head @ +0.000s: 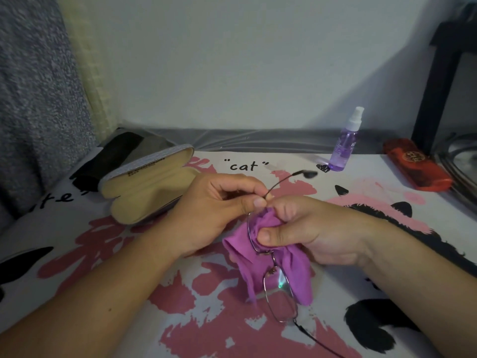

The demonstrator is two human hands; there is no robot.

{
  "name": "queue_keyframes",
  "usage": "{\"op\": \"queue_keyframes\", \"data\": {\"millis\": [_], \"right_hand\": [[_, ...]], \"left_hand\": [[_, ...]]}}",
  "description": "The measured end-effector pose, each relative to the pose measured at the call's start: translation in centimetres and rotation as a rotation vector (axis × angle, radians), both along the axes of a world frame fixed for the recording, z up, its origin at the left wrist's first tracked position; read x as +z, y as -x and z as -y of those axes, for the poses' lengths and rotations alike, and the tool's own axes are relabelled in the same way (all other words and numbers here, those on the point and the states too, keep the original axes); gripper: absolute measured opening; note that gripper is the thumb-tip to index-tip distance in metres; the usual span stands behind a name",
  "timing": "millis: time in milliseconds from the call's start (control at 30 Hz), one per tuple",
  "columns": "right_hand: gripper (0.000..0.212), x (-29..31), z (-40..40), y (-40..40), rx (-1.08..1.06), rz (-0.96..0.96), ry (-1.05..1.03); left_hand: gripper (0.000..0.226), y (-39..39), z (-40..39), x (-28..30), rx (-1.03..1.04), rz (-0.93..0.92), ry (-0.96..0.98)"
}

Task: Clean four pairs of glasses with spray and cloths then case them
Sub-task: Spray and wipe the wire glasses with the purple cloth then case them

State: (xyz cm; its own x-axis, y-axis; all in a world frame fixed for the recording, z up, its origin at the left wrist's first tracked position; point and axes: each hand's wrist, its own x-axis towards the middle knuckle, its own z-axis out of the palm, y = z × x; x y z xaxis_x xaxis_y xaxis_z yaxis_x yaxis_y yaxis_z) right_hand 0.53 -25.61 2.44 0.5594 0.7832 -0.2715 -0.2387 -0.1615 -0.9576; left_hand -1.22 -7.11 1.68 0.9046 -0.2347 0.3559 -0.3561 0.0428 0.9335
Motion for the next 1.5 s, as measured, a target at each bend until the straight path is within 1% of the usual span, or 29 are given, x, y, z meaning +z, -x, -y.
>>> {"op": "queue_keyframes", "data": {"millis": [67, 167, 200, 300, 367, 467, 567, 667, 733, 833, 900, 1033, 1133, 1267, 1300, 1400, 1500], "right_hand": [[0.032, 0.2, 0.4, 0.0, 0.052, -0.057, -0.006], [0.021, 0.4, 0.4, 0.1, 0.073, -0.068, 0.008], [0.021, 0.4, 0.4, 0.0, 0.063, -0.071, 0.02], [0.037, 0.3, 0.1, -0.1, 0.024, -0.052, 0.074], [0.041, 0.4, 0.0, 0.0, 0.005, -0.063, 0.083], [0.026, 0.7, -0.2, 0.2, -0.026, -0.062, 0.073], [0.02, 0.6, -0.4, 0.4, -0.06, -0.06, 0.03], [0.017, 0.3, -0.8, 0.7, -0.152, -0.037, -0.007], [0.02, 0.5, -0.9, 0.8, -0.255, -0.027, -0.028], [0.022, 0.9, -0.9, 0.7, -0.382, -0.057, -0.13], [0.019, 0.8, -0.8, 0.5, -0.424, -0.047, -0.182], [0.025, 0.6, -0.6, 0.3, -0.488, 0.0, -0.216], [0.025, 0.5, -0.5, 0.1, -0.566, 0.006, -0.222], [0.025, 1.1, 0.9, -1.2, -0.708, -0.064, -0.255], [0.026, 1.2, 1.4, -1.6, -0.705, -0.05, -0.245], [0.021, 1.2, 1.6, -1.9, -0.599, -0.025, -0.22], [0.026, 1.3, 1.2, -1.2, -0.439, -0.047, -0.179]], "left_hand": [[0.021, 0.1, 0.0, 0.1, -0.024, -0.01, -0.01], [0.019, 0.2, 0.1, 0.2, -0.043, -0.004, -0.024], [0.018, 0.2, 0.2, 0.1, -0.048, -0.004, -0.03], [0.014, 0.1, 0.2, 0.0, -0.055, -0.018, -0.036], [0.013, 0.2, 0.3, 0.0, -0.062, -0.016, -0.045], [0.017, 0.3, 0.3, 0.1, -0.055, -0.01, -0.053], [0.018, 0.3, 0.3, 0.1, -0.025, 0.008, -0.063], [0.014, 0.2, 0.6, 0.1, 0.045, 0.003, -0.033], [0.015, 0.1, 0.6, 0.0, 0.119, -0.016, -0.008], [0.015, -0.3, 0.3, 0.0, 0.208, -0.025, 0.014], [0.015, -0.5, 0.3, 0.0, 0.228, -0.017, 0.018], [0.014, -0.4, 0.5, 0.2, 0.261, 0.007, 0.015], [0.014, -0.4, 0.3, 0.3, 0.28, 0.033, -0.001], [0.016, -0.3, -0.1, 0.2, 0.322, 0.022, -0.007], [0.017, -0.3, -0.2, 0.1, 0.337, 0.016, -0.006], [0.013, -0.4, -0.4, 0.2, 0.345, 0.001, 0.018], [0.015, -0.4, -0.4, 0.2, 0.284, 0.024, -0.001]]}}
